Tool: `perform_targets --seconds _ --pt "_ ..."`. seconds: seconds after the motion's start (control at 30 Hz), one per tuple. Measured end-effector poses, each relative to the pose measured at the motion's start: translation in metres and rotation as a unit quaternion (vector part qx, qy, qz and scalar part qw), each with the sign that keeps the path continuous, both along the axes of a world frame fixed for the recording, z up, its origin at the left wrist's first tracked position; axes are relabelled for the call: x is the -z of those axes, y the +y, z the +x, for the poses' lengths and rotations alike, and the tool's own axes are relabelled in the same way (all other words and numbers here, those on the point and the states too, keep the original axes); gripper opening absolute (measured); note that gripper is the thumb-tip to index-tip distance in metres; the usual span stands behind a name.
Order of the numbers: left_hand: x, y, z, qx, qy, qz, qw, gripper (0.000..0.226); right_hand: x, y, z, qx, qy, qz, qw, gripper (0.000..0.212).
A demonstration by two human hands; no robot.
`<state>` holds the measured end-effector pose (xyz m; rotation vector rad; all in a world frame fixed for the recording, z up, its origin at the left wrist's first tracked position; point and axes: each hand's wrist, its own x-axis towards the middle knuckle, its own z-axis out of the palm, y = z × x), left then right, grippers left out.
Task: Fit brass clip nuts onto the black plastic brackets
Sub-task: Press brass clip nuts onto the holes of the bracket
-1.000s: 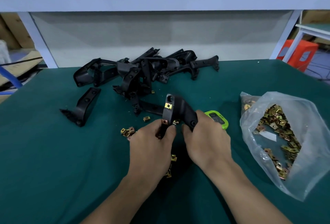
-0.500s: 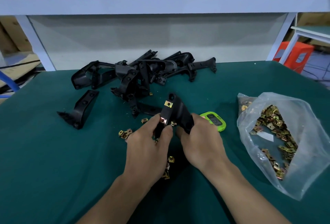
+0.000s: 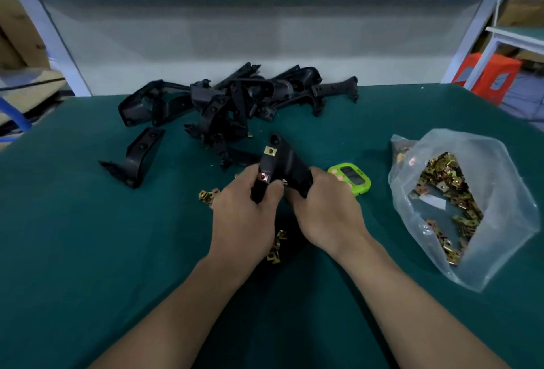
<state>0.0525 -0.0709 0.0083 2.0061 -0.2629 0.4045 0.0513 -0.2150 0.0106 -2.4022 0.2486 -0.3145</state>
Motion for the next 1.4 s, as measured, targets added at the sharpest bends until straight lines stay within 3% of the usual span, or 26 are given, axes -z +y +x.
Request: perform_targets --seconds 0.13,0.37,0.47,0.6,0.7,0.73,0.87,1.03,1.27,1.4 --pt "-0.001 0.0 0.003 -0.003 -0.013 0.011 1.0 0.026 0.001 0.0 0.0 -0.001 -0.003 -0.004 1.0 0.023" --pt "-0.004 -0.003 0.0 -0.005 -0.117 0.094 0.989 0.019 0.002 0.002 -0.007 0.013 -0.033 0.006 0.999 0.022" --pt "-0.003 -0.004 -0.002 0.001 -0.091 0.085 0.992 0.023 0.0 0.005 -0.012 0.026 -0.035 -0.015 0.999 0.023" --pt "-0.01 -0.002 0.0 0.0 -0.057 0.031 0.998 0.047 -0.007 0.011 -0.019 0.018 -0.045 -0.069 0.996 0.026" --pt "-0.021 -0.006 0.004 0.01 -0.04 -0.013 0.999 0.014 -0.018 0.011 -0.029 -0.019 -0.016 -0.108 0.994 0.023" --pt "-0.024 -0.007 0.003 0.013 -0.039 -0.034 0.999 0.006 -0.024 0.008 -0.034 -0.043 -0.005 -0.092 0.995 0.021" --pt "-0.036 -0.017 -0.009 0.026 -0.038 -0.084 0.995 0.02 -0.062 -0.013 -0.065 -0.113 0.045 0.084 0.989 0.016" --pt "-0.066 -0.055 -0.031 0.06 -0.037 -0.131 0.989 0.027 -0.089 -0.046 -0.122 -0.114 0.031 0.243 0.963 0.042" --pt "-0.112 -0.155 -0.098 0.237 0.019 -0.086 0.968 0.041 -0.103 -0.131 -0.238 0.052 -0.075 0.351 0.932 0.023" --pt "-0.111 -0.23 -0.162 0.408 0.138 -0.115 0.895 0.025 -0.103 -0.187 -0.329 0.217 -0.167 0.377 0.885 0.011"
